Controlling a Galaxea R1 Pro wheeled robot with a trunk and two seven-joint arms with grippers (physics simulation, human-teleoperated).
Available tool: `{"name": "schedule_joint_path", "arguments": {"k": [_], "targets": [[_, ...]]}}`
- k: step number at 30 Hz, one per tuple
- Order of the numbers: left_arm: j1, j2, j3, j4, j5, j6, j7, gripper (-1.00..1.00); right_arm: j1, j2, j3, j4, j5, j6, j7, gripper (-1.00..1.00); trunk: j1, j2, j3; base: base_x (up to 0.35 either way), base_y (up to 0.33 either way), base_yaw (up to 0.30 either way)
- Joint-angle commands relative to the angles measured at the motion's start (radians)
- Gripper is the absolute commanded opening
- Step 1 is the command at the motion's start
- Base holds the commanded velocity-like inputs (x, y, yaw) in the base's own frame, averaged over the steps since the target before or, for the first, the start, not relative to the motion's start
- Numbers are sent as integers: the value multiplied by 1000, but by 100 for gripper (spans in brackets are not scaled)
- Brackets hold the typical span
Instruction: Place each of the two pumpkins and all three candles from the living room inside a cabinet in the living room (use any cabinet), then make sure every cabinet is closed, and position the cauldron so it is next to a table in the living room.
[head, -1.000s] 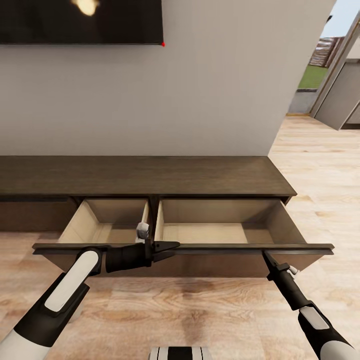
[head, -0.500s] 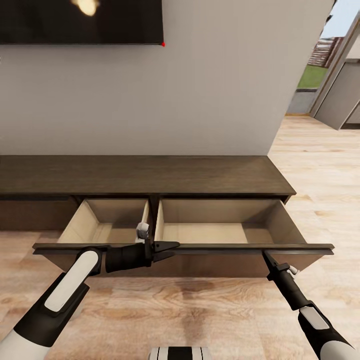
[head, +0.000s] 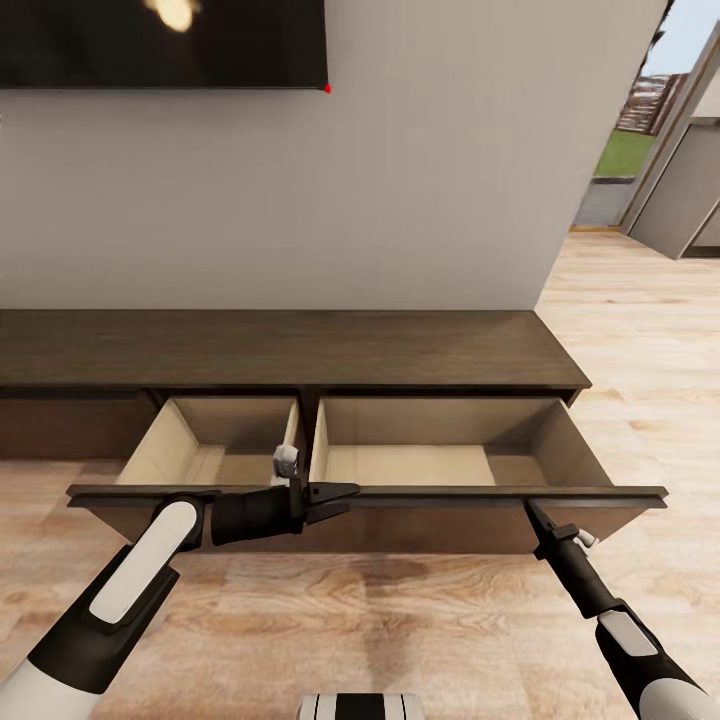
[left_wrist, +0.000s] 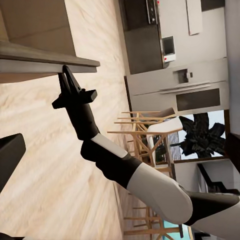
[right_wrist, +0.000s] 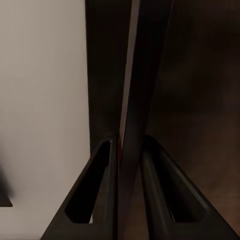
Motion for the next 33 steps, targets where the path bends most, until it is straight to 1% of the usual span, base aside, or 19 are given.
{"name": "schedule_joint_path", "arguments": {"k": [1, 9, 10, 19, 33], "targets": [[0, 1, 0, 0, -8, 0, -9, 100, 7, -1, -3, -1, -20, 24, 10, -100, 0, 0, -1, 0, 0, 0], [0, 1, 0, 0, -8, 0, -9, 100, 7, -1, -3, -1, -20, 24, 10, -100, 0, 0, -1, 0, 0, 0], [0, 1, 0, 0, -8, 0, -9, 100, 7, -1, -3, -1, -20, 24, 10, 100, 0, 0, -1, 0, 0, 0], [0, 1, 0, 0, -8, 0, -9, 100, 7, -1, -3, -1, -20, 26, 10, 100, 0, 0, -1, -32, 0, 0], [0, 1, 0, 0, -8, 0, -9, 100, 7, -1, -3, -1, -20, 25, 10, 100, 0, 0, -1, -194, 0, 0]]}}
